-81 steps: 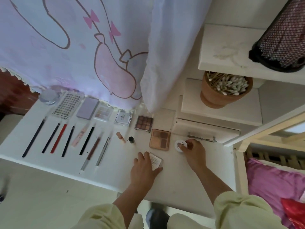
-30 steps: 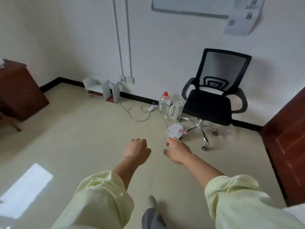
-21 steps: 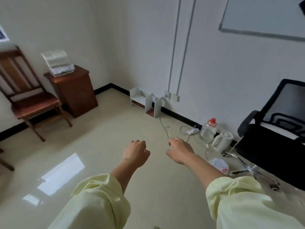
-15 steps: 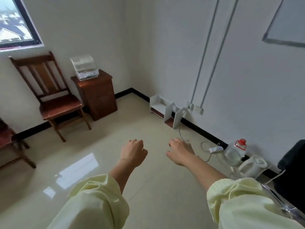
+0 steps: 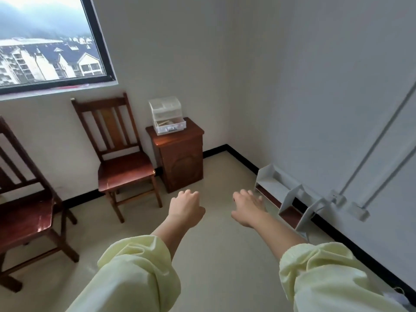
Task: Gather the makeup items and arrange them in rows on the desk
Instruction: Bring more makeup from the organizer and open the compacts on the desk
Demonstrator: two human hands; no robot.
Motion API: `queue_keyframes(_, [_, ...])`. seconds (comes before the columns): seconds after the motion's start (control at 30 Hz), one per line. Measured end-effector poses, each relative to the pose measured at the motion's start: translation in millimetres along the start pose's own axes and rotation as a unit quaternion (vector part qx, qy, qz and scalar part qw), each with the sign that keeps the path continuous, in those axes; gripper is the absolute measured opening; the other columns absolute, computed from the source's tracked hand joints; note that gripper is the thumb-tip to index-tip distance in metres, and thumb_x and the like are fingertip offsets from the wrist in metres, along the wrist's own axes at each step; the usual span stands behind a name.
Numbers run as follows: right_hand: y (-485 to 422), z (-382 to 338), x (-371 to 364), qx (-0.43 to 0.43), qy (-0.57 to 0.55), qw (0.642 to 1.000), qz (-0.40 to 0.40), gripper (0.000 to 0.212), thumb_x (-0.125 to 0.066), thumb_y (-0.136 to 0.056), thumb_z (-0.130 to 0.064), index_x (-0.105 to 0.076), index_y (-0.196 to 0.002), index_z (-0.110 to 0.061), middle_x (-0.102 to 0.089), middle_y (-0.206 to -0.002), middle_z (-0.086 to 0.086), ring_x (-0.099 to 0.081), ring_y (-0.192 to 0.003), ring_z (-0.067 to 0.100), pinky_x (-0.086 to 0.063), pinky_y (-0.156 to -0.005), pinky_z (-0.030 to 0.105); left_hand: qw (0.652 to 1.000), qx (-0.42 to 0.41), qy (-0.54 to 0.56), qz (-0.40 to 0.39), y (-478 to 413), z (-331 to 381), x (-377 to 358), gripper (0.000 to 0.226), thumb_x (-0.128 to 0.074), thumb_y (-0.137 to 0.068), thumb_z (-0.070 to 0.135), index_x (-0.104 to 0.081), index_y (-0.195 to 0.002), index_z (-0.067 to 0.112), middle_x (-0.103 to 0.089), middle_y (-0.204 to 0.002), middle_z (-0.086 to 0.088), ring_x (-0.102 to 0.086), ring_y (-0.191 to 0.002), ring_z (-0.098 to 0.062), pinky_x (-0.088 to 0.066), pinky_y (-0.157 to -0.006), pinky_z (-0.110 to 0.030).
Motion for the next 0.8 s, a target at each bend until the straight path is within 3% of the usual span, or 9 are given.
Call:
queue_keyframes(0.17, [-123,-35,34,0.016,-0.006,1.0,0.008,0.035,-0.053,-0.09,-0.024,-0.047,-0.124,-0.016,-0.045,-0.131,0.005,-0.038,-0.126,0.024,-0.03,-0.106,0.046,1.0,0.019,0.014,0.002,-116,-53,23,0.029,-0.05,-0.089,0.03,-0.055,-0.113,0.014,-0.053,-0.115,-0.008,-0.049,-0.112,-0.029,-0.042,-0.086,-0.036])
queue_keyframes(0.8, [-591,-109,90,0.098,-0.024,0.995,-0.002,0.03,-0.049,-0.091,-0.023,-0.048,-0.121,-0.018,-0.049,-0.127,0.004,-0.042,-0.122,0.024,-0.035,-0.099,0.042,0.99,0.115,0.078,0.023,-538,-205,30,0.03,-0.048,-0.091,0.025,-0.056,-0.119,0.016,-0.053,-0.118,-0.004,-0.048,-0.113,-0.026,-0.047,-0.083,-0.036])
Point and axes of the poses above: each hand's wrist, its own y-axis away from the middle knuckle, its own x-axis out of the back of the hand, z = x × y, the point moved 10 cm from there along -y, towards the middle knuckle
